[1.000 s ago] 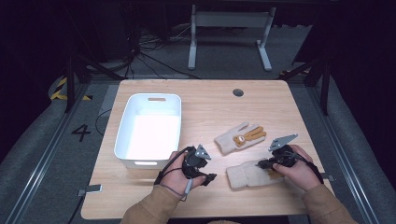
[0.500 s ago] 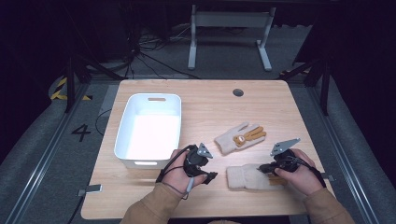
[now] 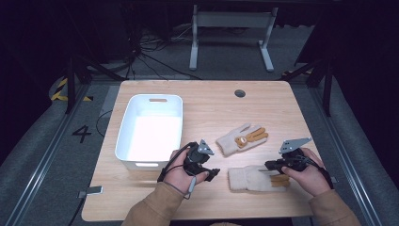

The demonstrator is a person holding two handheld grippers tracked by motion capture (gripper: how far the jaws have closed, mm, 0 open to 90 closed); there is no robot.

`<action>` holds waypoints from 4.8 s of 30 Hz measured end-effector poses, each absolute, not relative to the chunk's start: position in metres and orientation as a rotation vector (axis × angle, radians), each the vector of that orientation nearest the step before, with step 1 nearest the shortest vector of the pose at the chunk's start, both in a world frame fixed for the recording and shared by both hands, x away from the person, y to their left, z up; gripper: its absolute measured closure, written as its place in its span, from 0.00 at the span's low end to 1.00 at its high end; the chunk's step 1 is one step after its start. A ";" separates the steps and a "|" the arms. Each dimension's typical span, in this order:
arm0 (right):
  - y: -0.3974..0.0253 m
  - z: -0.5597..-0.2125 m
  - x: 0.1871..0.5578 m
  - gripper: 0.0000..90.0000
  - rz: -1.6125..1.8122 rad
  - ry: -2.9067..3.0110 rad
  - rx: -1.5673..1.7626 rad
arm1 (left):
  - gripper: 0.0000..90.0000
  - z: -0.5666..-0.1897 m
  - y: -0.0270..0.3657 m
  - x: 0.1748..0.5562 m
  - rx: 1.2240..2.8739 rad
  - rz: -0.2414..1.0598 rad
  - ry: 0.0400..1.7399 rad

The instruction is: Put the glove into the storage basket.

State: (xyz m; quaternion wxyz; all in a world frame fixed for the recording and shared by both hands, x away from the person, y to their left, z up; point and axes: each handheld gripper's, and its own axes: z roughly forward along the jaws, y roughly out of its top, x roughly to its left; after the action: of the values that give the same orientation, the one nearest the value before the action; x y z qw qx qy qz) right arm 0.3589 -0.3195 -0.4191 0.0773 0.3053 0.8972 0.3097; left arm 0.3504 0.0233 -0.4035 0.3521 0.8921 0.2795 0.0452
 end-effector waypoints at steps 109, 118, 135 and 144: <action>-0.284 -0.361 0.335 0.90 1.083 2.440 1.015 | 0.41 -0.405 0.018 0.354 2.378 0.081 0.767; -0.281 -0.374 0.321 0.91 1.104 2.433 1.034 | 0.41 -0.405 0.018 0.354 2.379 0.076 0.768; -0.277 -0.393 0.304 0.91 1.107 2.418 1.055 | 0.41 -0.405 0.018 0.353 2.380 0.077 0.763; -0.278 -0.401 0.299 0.90 1.040 2.442 1.105 | 0.41 -0.405 0.018 0.353 2.379 0.081 0.763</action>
State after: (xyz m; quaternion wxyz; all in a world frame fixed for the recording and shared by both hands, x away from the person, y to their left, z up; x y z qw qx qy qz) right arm 0.2986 -0.2784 -0.4009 0.1327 0.3808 0.8419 0.3586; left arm 0.3533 0.0175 -0.4052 0.3154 0.9032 0.2895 0.0309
